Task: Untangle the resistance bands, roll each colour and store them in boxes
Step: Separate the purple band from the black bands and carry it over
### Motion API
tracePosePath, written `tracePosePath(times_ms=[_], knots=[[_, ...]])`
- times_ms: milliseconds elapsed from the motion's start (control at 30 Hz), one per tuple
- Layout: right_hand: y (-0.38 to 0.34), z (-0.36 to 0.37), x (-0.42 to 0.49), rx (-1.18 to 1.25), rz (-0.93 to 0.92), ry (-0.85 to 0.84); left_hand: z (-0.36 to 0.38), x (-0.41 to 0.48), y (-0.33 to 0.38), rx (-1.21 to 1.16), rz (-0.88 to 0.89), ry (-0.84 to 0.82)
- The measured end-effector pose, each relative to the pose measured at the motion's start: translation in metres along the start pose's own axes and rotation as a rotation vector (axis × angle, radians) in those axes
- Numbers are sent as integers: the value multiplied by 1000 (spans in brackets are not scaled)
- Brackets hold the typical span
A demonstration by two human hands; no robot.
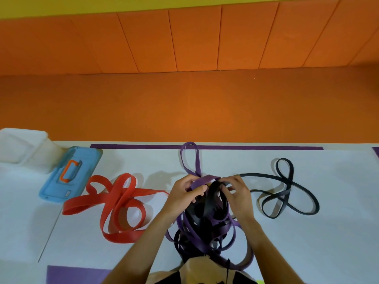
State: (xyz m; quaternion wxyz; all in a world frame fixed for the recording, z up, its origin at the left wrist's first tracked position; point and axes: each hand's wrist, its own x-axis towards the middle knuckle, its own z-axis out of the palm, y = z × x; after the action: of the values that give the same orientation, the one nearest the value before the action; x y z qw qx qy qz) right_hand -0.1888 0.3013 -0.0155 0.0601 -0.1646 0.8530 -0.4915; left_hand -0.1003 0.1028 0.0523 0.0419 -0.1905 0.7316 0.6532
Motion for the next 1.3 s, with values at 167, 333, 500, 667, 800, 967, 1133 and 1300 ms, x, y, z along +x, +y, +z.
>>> tracePosePath(times_ms=[167, 333, 500, 667, 800, 967, 1133, 1300], knots=[[7, -1, -3, 69, -31, -121, -2, 0, 12, -152, -101, 61], [12, 7, -6, 86, 127, 66, -9, -5, 15, 7, -51, -258], [21, 5, -11, 165, 267, 67, -18, -9, 6, 138, -107, -373], [32, 3, -10, -27, 365, 29, -13, -9, -18, 229, -308, -353], [37, -5, -11, -48, 346, -8, -8, -7, -32, 301, -392, -367], [38, -24, -16, 333, 429, -285, -4, -11, -47, 521, -314, -169], [44, -40, -39, 762, 508, -468, -21, -17, -58, 683, -264, 146], [41, -53, -42, 812, 578, -234, -7, -26, -59, 833, -214, 352]])
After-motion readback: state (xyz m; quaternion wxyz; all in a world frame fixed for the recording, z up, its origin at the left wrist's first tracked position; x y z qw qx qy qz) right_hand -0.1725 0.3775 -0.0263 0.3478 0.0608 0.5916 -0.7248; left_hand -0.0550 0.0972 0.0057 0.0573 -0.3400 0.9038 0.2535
